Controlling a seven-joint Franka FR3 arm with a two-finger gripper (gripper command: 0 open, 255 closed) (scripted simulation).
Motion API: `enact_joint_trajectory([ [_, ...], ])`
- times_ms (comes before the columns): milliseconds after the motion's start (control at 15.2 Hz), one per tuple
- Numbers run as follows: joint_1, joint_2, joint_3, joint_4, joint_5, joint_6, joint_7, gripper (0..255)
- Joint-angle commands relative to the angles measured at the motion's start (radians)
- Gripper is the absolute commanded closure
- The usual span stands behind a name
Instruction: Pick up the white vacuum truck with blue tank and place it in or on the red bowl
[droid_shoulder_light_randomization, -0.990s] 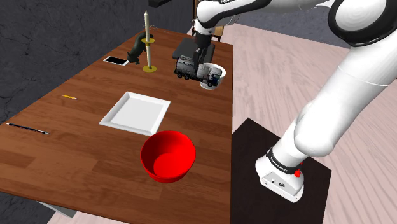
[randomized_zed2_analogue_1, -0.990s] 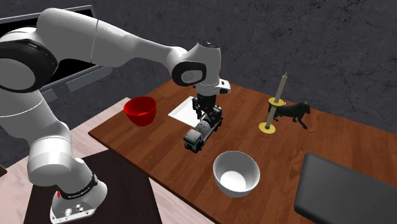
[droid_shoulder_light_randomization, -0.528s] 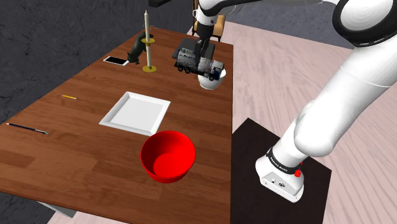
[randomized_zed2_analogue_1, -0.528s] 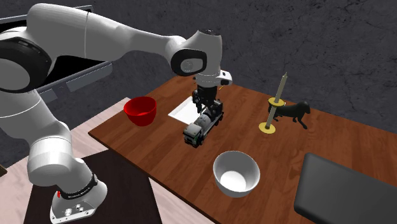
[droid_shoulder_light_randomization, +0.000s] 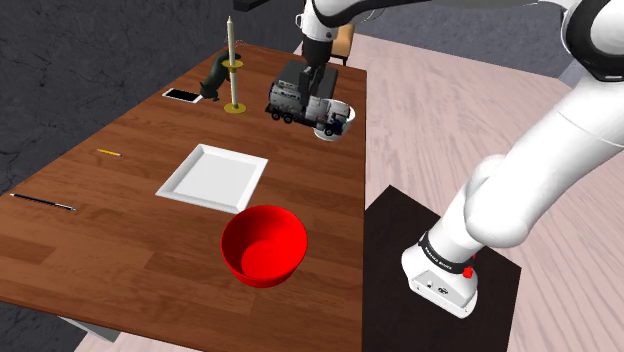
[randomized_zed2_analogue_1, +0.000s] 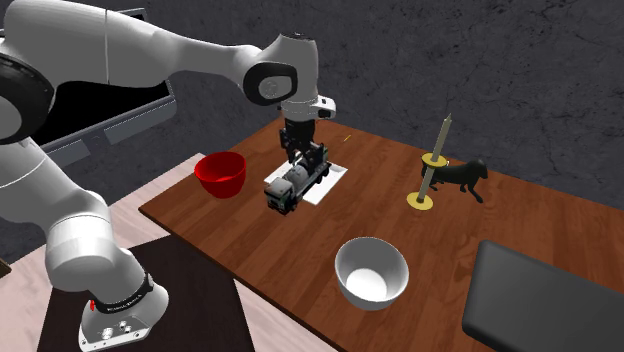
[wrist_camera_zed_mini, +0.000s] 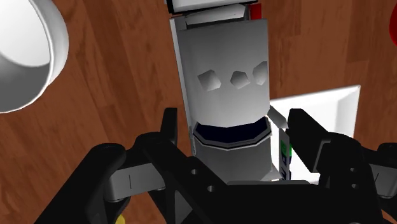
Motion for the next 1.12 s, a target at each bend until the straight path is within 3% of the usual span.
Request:
enact_joint_trajectory([
  [0, 0.019, -0.045, 0.024, -0.039, -0.002, -0.003, 0.045, 255],
  [528, 0.098, -0.154, 0.137, -0.131, 0.019, -0.02, 0.229, 255],
  [1056, 0.18, -0.2, 0.262, -0.15, 0.058, -0.043, 0.418, 255],
])
